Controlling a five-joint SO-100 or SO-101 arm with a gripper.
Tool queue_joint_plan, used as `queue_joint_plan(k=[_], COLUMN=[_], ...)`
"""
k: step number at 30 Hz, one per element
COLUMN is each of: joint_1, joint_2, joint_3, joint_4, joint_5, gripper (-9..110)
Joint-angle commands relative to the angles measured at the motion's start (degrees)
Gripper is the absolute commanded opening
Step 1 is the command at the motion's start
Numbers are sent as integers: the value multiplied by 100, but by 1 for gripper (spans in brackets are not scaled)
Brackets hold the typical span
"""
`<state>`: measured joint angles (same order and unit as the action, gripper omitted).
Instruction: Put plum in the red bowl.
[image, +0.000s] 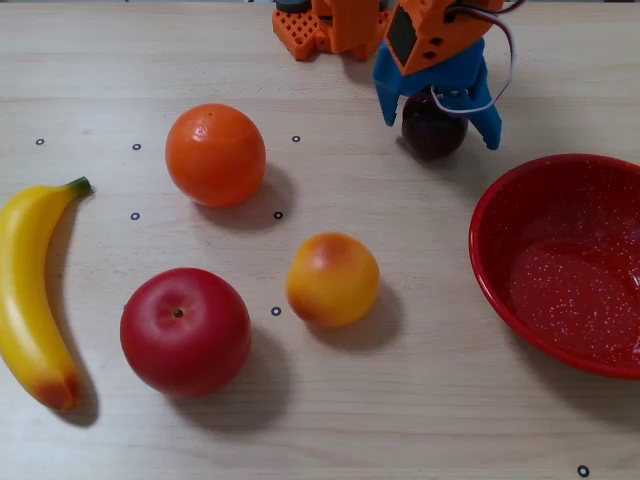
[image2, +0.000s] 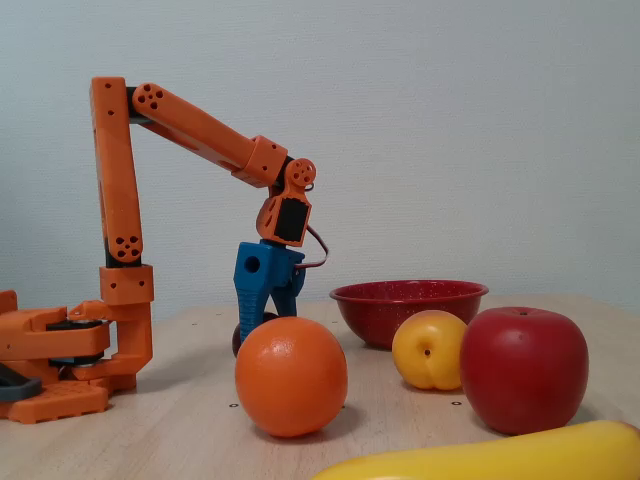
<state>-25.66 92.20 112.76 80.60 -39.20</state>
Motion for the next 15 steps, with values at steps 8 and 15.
queue_joint_plan(k=[8, 15], joint_1=[35, 97], joint_2=[18, -62], joint_3=[-457, -527], joint_4=[-18, 62], joint_5=[-35, -123], gripper=[45, 44])
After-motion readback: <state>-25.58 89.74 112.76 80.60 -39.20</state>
